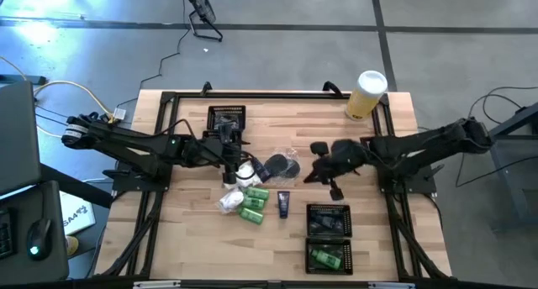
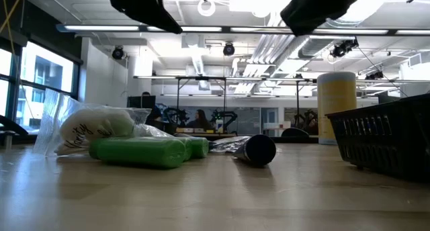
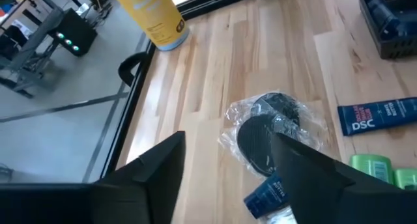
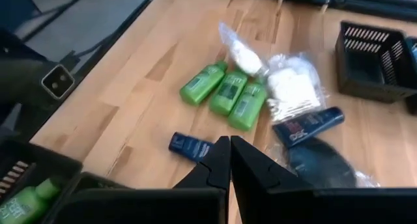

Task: Pick & Place Travel size toiletries
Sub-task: Put the white cotton pack into the middle top black basket

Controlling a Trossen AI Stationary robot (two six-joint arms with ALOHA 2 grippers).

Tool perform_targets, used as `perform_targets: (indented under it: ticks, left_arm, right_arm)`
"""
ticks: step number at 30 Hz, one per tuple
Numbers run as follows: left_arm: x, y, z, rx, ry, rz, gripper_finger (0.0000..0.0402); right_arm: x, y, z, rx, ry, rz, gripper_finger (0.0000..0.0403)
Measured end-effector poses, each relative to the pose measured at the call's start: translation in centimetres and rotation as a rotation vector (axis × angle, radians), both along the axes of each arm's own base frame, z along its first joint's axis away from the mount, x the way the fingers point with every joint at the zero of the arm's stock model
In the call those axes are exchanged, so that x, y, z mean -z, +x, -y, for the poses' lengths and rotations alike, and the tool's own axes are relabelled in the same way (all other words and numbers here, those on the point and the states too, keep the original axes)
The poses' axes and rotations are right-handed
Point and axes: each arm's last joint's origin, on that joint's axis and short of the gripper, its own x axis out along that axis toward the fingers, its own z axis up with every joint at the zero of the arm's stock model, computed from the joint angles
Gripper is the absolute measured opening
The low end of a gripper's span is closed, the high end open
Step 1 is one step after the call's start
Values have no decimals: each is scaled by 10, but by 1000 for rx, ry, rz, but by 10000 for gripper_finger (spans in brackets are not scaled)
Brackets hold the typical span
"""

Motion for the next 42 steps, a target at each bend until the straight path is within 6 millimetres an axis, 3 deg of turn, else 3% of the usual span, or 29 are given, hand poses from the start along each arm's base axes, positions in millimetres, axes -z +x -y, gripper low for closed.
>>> perform_targets:
  ticks: [9, 19, 30, 38, 42]
  left_arm:
    - [1, -1, 0, 3, 3, -14, 135]
    - [8, -5, 3, 26, -52, -83, 99]
    - [12, -20, 57, 127, -75, -102, 60]
    - [13, -33, 83, 181, -77, -104, 6]
    - [12, -40, 95, 162, -111, -68, 2]
  right_arm:
    - [-7, 6, 35, 78, 8, 85, 4]
    - [-15, 7, 57, 49, 12, 189, 4]
    - [-18, 6, 76, 124, -4, 224, 4]
    - [-21, 6, 83, 152, -15, 260, 4]
    - [-21, 6, 83, 150, -15, 261, 4]
